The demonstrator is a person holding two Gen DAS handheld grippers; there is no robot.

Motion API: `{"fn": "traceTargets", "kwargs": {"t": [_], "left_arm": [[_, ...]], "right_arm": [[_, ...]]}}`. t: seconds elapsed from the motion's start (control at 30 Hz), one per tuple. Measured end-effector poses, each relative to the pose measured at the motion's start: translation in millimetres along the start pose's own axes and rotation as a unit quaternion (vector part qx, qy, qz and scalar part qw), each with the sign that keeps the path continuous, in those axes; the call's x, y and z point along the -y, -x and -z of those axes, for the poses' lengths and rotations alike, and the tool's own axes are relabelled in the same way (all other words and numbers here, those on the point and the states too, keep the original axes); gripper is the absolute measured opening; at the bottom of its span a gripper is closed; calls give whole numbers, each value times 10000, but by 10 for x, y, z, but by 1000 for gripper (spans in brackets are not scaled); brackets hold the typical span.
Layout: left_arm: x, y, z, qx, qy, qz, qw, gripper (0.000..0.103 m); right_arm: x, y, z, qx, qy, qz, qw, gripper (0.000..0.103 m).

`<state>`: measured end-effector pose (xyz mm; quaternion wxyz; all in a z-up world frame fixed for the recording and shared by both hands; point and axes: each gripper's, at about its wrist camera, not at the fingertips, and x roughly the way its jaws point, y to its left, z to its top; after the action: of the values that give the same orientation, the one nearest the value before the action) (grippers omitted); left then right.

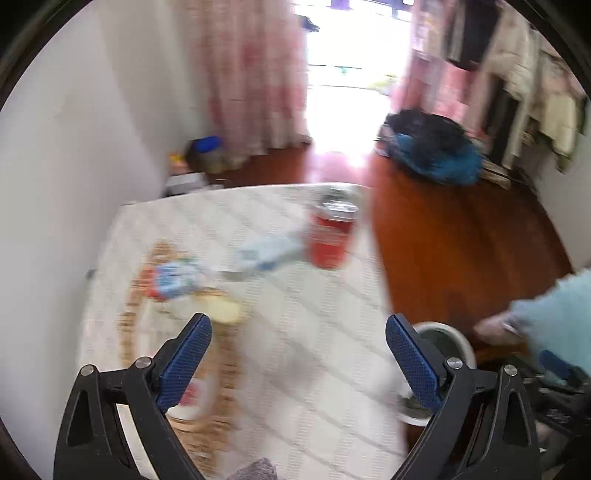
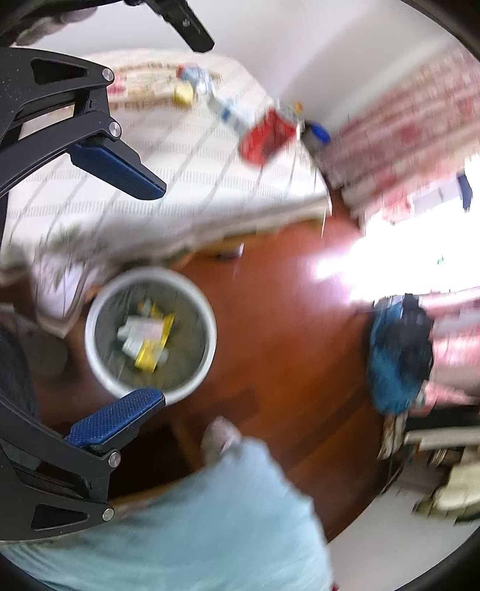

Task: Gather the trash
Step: 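Grasp the orange peel with the left tool while the right tool reaches toward the red cola can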

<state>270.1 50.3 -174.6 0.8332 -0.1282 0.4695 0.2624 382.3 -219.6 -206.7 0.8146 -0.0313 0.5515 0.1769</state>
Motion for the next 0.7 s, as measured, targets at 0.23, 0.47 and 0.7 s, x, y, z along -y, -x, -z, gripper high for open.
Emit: {"fn": "traceTargets", "kwargs": {"t": [0.23,0.47,0.7], "left_arm": [[-1153,-685,196,-619,1107,-308,9915,96],[-1318,-1380,337,-1088,1396,85,9842,95],[-1139,-1777,214,-1107,1129,303,9870,60]], "right_arm": [[-1097,-384,-156,44,714,-537,9960,103],[-1797,-1070,-347,-26,1094,-724,9914,103],[-2170,-1548,-685,226,1293,-693,9889,103]]}}
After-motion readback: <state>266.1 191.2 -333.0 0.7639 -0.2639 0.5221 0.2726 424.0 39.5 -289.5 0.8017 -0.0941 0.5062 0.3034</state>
